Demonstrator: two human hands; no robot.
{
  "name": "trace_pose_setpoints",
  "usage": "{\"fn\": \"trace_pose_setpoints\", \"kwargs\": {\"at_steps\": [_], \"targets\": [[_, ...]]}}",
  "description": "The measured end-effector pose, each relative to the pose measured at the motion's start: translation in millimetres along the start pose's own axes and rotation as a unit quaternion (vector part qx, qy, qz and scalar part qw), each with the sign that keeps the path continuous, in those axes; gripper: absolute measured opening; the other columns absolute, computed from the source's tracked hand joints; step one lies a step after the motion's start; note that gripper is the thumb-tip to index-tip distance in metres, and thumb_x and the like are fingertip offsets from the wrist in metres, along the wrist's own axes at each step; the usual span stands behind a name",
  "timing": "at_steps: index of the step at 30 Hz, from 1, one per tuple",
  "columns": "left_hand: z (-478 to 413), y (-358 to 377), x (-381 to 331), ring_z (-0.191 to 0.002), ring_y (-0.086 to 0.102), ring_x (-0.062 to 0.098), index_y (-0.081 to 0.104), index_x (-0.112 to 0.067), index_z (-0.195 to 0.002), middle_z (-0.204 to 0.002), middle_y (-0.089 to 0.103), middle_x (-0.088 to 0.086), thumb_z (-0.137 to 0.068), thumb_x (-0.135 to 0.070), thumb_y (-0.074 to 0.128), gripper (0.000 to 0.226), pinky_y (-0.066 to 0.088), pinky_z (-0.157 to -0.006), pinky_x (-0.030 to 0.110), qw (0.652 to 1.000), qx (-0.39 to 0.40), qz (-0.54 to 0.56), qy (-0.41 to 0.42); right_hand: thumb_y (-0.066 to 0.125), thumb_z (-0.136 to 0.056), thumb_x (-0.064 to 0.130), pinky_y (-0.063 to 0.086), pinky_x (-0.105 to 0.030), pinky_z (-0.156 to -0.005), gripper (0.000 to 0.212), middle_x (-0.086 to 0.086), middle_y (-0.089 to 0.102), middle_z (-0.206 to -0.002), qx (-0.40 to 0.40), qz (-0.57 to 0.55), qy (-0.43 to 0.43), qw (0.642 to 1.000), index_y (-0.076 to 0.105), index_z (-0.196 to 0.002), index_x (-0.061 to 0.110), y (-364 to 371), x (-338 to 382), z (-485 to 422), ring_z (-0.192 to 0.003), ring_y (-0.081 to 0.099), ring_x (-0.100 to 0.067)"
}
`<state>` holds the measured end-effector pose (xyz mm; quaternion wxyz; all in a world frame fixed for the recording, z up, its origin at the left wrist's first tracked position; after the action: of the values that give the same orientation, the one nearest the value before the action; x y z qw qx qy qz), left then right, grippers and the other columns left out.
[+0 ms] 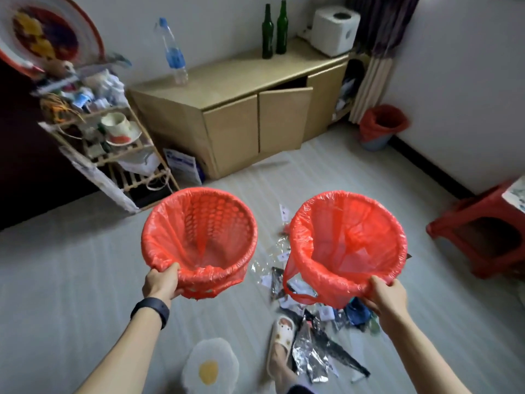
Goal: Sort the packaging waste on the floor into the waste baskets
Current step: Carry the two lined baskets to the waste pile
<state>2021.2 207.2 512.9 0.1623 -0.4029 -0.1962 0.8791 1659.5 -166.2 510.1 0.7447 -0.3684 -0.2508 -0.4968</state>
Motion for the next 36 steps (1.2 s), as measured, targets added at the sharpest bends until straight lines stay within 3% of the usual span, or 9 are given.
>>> {"fn": "trace_pose_setpoints", "kwargs": {"at_steps": [5,11,14,17,21,24,27,33,36], "targets": [[-49,48,-56,-0.1,0.061,0.043,0.047,0.0,-0.136,-0.132,0.051,0.021,-0.086,-0.019,0.067,0.057,0.059,-0.078,0.046,0.999,0.011,-0.044,-0.007,0.047,-0.082,0.001,0.05,-0.023,-0.046,0.013,-0.006,0.056,-0.062,-0.02,-0.002,0.018,1.0,0.055,-0.076,0.009,40,26,-48,-0.046,0.054,-0.016],[-111,107,-114,-0.074,0.06,0.034,0.048,0.002,-0.134,-0.127,0.055,0.022,-0.09,-0.017,0.064,0.051,0.059,-0.077,0.046,0.997,0.02,-0.078,-0.008,0.054,-0.072,0.017,0.062,-0.042,-0.063,0.019,-0.011,0.07,-0.078,-0.007,0.002,0.052,0.999,0.065,-0.087,0.009,124,48,-105,-0.055,0.071,-0.023],[-155,140,-134,-0.079,0.06,0.036,0.05,0.002,-0.133,-0.128,0.056,0.023,-0.091,-0.014,0.063,0.046,0.059,-0.077,0.05,0.996,0.032,-0.084,-0.01,0.051,-0.067,0.015,0.056,-0.035,-0.054,0.014,-0.007,0.063,-0.061,-0.005,0.008,0.058,0.998,0.061,-0.075,0.01,172,62,-133,-0.045,0.062,-0.021],[-215,181,-139,-0.094,0.062,0.046,0.049,0.002,-0.13,-0.129,0.053,0.024,-0.091,-0.01,0.059,0.042,0.059,-0.074,0.051,0.995,0.025,-0.09,-0.033,0.053,-0.059,0.026,0.061,-0.05,-0.066,0.027,-0.006,0.07,-0.061,-0.011,0.023,0.065,0.998,0.066,-0.077,0.01,229,51,-190,-0.057,0.07,-0.026],[-314,241,-121,-0.096,0.061,0.047,0.048,0.002,-0.129,-0.128,0.053,0.025,-0.089,-0.003,0.055,0.041,0.058,-0.07,0.049,0.993,0.019,-0.087,-0.074,0.055,-0.065,0.02,0.058,-0.039,-0.06,0.013,-0.001,0.065,-0.054,-0.038,0.037,0.08,0.995,0.065,-0.068,0.012,312,46,-243,-0.054,0.066,-0.024],[-391,291,-89,-0.105,0.06,0.044,0.049,-0.001,-0.13,-0.12,0.056,0.017,-0.091,0.003,0.048,0.039,0.056,-0.077,0.049,0.992,0.022,-0.079,-0.101,0.049,-0.061,0.011,0.041,-0.027,-0.048,0.009,0.001,0.048,-0.044,-0.029,0.044,0.088,0.995,0.053,-0.055,0.017,383,22,-300,-0.04,0.047,-0.017],[-454,324,-48,-0.104,0.059,0.04,0.052,-0.003,-0.13,-0.123,0.058,0.021,-0.093,0.005,0.044,0.038,0.053,-0.08,0.048,0.99,0.022,-0.071,-0.12,0.046,-0.054,0.006,0.043,-0.032,-0.053,0.012,-0.004,0.046,-0.049,-0.024,0.04,0.111,0.993,0.05,-0.053,0.018,446,-32,-361,-0.05,0.046,-0.019],[-573,373,33,-0.093,0.057,0.031,0.049,-0.005,-0.133,-0.126,0.058,0.02,-0.094,-0.002,0.047,0.038,0.052,-0.059,0.038,0.985,0.024,-0.083,-0.149,0.048,-0.076,-0.006,0.039,-0.02,-0.039,0.024,-0.003,0.046,-0.059,-0.008,0.013,0.151,0.988,0.054,-0.068,0.015,558,-126,-451,-0.048,0.042,-0.013],[-614,383,69,-0.091,0.06,0.029,0.048,-0.007,-0.132,-0.125,0.061,0.016,-0.093,-0.006,0.05,0.04,0.049,-0.05,0.03,0.982,0.024,-0.089,-0.163,0.053,-0.074,-0.001,0.051,-0.028,-0.046,0.023,-0.011,0.053,-0.073,-0.029,-0.025,0.161,0.986,0.062,-0.095,0.0,587,-175,-483,-0.048,0.051,-0.016]]}}
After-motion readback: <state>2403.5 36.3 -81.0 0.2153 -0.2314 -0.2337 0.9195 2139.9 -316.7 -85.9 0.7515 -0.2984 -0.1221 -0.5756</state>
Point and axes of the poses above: each hand's wrist, its own z-axis away from the middle knuckle, its own y-axis out of the palm, x = y × z, the point moved 8 cm from there along -z, towards the middle knuckle
